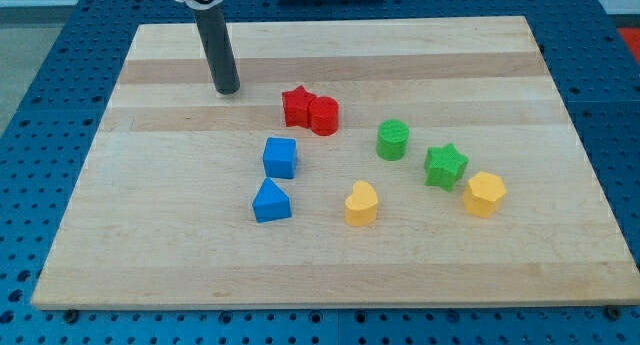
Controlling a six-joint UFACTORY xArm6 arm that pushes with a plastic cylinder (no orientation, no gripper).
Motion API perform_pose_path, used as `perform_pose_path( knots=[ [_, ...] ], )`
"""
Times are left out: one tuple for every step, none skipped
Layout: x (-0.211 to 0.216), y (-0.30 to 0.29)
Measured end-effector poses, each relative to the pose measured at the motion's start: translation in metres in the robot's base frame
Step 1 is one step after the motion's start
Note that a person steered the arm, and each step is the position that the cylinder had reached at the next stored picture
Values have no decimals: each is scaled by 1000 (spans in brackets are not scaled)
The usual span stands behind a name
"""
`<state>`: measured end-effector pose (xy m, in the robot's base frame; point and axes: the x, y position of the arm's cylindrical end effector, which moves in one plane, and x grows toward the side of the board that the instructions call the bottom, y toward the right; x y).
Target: Move your arm to the top of the red circle
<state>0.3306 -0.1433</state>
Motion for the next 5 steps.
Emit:
perform_pose_path(
  knots=[
    [0, 0],
    [-8, 0],
    [-5, 0],
    [-5, 0],
    [-4, 0]
  ],
)
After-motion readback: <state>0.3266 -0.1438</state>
